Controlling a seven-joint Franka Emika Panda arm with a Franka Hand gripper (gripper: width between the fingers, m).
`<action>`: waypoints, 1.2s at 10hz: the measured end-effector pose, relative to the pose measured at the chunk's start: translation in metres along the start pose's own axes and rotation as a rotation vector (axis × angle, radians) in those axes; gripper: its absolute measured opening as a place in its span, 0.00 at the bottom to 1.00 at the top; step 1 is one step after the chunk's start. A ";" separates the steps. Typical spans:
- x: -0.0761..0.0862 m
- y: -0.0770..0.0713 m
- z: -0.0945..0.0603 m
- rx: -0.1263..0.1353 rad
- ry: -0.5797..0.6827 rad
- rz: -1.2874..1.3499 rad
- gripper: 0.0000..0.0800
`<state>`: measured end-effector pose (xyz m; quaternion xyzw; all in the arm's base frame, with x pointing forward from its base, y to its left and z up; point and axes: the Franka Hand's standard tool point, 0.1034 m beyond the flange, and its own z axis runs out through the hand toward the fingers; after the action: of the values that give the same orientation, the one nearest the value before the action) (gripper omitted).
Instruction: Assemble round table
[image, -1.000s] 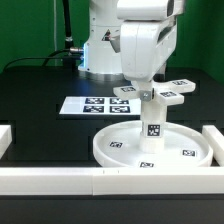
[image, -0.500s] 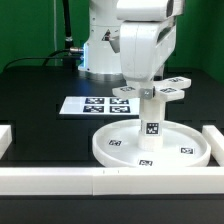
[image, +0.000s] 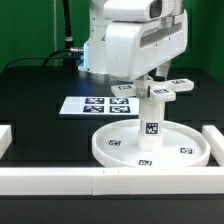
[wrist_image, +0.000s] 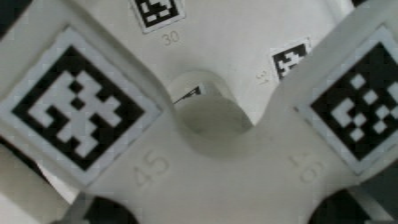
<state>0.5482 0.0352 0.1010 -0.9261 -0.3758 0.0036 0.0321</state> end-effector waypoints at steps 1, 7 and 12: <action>0.000 -0.001 0.000 0.006 0.006 0.101 0.56; 0.002 0.001 0.000 -0.001 0.033 0.524 0.56; 0.006 0.000 0.002 0.016 0.070 1.064 0.56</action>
Offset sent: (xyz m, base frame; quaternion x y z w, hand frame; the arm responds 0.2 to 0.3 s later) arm 0.0000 0.0000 0.0000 0.0000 0.0000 0.1296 0.9916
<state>0.5522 0.0396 0.0995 -0.9880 0.1472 -0.0088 0.0456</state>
